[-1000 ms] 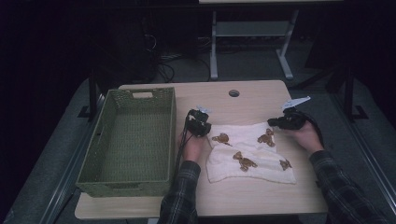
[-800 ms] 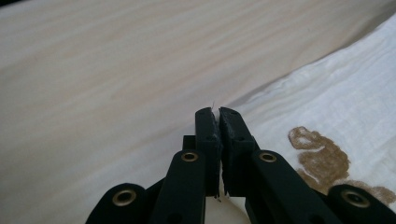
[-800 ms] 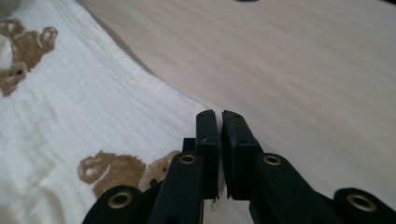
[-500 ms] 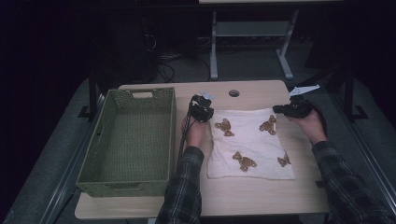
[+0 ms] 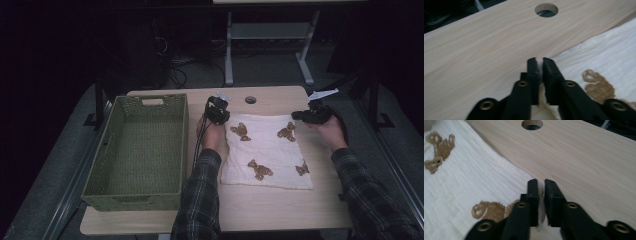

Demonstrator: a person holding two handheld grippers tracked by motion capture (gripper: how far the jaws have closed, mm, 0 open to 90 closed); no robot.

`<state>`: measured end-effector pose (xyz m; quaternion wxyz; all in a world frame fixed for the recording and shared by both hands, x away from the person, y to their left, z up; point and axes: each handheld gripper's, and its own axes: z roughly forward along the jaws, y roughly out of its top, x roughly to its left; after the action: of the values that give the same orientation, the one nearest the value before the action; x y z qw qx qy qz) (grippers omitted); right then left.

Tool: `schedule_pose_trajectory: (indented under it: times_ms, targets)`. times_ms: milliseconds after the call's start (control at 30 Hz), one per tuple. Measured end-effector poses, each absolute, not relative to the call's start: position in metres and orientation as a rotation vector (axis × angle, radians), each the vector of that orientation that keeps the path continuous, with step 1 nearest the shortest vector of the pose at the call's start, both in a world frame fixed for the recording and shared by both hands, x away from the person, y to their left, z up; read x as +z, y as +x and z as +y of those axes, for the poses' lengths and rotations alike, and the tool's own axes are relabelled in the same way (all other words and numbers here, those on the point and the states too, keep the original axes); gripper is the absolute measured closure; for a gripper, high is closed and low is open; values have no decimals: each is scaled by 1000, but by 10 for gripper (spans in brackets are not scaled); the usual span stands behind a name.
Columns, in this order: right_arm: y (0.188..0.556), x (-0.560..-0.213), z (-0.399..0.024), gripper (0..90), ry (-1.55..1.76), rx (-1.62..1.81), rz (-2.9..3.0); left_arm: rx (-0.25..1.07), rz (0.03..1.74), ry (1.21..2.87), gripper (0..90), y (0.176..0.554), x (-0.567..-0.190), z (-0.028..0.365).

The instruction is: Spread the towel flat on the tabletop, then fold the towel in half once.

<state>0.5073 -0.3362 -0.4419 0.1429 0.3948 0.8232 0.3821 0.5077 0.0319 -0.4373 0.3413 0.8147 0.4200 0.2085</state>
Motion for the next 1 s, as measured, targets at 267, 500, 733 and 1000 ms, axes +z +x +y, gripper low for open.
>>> schedule_pose_trajectory:
  times_ms: [267,500,733,1000]
  targets:
    - [511,-449,-339,676,1184,1132,2372,511,1130,2119,603,511,-444,39]
    - [516,-460,-337,655,1229,1105,2377,476,1161,2127,571,517,-460,41]
    - [520,-470,-330,664,1232,1089,2395,456,1142,2147,561,522,-469,40]
    - [519,-473,-324,808,1203,1040,2406,440,1109,2158,775,520,-469,37]
